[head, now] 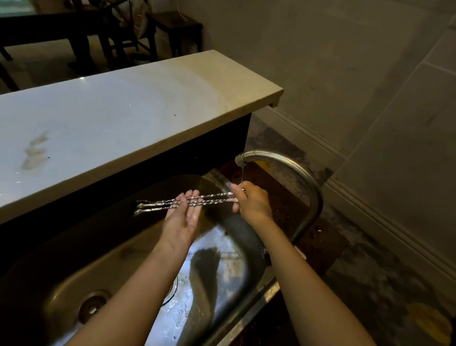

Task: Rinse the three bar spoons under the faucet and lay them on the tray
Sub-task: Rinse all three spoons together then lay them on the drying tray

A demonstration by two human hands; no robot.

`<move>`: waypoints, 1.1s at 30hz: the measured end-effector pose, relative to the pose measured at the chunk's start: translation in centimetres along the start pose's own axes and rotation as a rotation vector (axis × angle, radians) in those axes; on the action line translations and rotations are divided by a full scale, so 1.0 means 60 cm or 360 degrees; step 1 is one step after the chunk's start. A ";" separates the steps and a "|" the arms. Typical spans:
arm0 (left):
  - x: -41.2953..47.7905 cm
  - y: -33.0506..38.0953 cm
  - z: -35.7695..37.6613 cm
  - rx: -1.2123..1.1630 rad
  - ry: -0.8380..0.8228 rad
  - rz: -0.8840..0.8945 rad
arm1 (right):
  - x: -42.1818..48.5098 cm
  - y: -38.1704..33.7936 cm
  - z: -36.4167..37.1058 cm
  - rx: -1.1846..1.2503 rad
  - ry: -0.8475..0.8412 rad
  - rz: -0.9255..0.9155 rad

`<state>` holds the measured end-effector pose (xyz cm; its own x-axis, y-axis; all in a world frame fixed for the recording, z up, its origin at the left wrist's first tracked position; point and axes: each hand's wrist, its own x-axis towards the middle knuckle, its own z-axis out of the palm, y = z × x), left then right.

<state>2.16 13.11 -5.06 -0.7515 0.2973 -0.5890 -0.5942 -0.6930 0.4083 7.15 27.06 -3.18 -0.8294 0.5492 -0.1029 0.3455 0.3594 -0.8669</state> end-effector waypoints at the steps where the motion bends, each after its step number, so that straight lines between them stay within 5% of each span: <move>1: -0.001 0.002 -0.001 0.0021 -0.0010 0.0003 | -0.001 0.001 -0.002 -0.0003 -0.0061 -0.0026; 6: 0.004 0.006 0.000 0.0035 -0.0013 0.0024 | -0.008 0.006 -0.023 0.0180 -0.0460 0.0011; 14: 0.011 -0.008 -0.005 -0.0019 -0.0007 -0.0070 | -0.004 0.030 -0.033 -0.0196 -0.0237 -0.0114; 22: 0.019 0.021 -0.032 0.0087 0.0029 -0.0049 | -0.042 0.071 -0.026 -0.0608 -0.0249 0.0288; 29: -0.001 0.032 -0.060 0.0216 -0.0013 -0.0040 | -0.079 0.093 -0.010 -0.0987 -0.0115 -0.0085; 33: -0.020 0.041 -0.081 0.0307 -0.0035 -0.0046 | -0.091 0.104 -0.007 -0.0895 -0.0058 -0.0113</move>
<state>3.00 7.89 -6.75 -0.7383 0.3310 -0.5876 -0.6578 -0.5460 0.5189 14.01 26.63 -7.81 -0.8703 0.4861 -0.0796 0.4609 0.7465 -0.4799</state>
